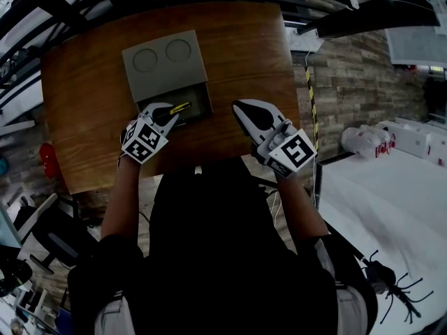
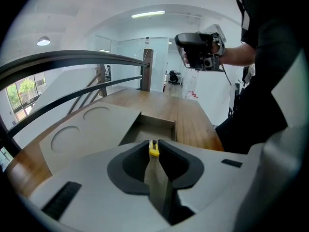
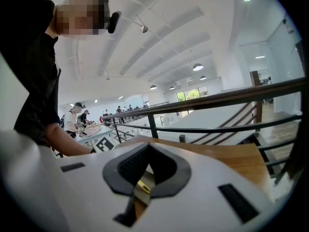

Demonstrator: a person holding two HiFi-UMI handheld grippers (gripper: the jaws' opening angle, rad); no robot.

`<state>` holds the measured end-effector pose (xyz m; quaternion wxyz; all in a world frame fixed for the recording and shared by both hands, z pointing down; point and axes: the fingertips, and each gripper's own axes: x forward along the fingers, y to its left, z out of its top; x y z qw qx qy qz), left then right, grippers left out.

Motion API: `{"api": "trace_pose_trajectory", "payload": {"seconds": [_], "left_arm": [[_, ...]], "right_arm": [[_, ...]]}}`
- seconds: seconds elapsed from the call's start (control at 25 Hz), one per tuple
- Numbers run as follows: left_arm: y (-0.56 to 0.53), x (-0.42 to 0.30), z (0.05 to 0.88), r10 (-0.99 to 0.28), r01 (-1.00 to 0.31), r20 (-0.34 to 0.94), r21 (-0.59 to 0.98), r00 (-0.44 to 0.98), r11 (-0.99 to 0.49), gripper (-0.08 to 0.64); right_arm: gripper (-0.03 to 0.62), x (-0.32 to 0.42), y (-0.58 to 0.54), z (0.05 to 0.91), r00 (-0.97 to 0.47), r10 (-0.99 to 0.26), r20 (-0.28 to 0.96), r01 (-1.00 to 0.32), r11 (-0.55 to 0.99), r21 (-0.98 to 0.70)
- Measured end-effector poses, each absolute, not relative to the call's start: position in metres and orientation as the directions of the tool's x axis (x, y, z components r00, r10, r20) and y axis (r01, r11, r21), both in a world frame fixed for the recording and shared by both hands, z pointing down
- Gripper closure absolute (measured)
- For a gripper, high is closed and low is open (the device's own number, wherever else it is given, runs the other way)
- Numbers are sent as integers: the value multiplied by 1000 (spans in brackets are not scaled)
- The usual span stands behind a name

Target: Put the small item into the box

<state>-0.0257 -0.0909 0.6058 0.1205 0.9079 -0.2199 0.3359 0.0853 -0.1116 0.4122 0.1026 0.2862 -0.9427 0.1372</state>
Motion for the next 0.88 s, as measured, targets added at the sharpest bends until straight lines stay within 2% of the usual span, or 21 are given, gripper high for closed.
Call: {"api": "trace_pose_trajectory", "payload": {"seconds": [0.88], "left_arm": [[-87, -31, 641, -216, -486, 793, 114, 570, -867, 508]], "right_arm": [[581, 89, -119, 410, -806, -541, 241, -589, 770, -244]]}}
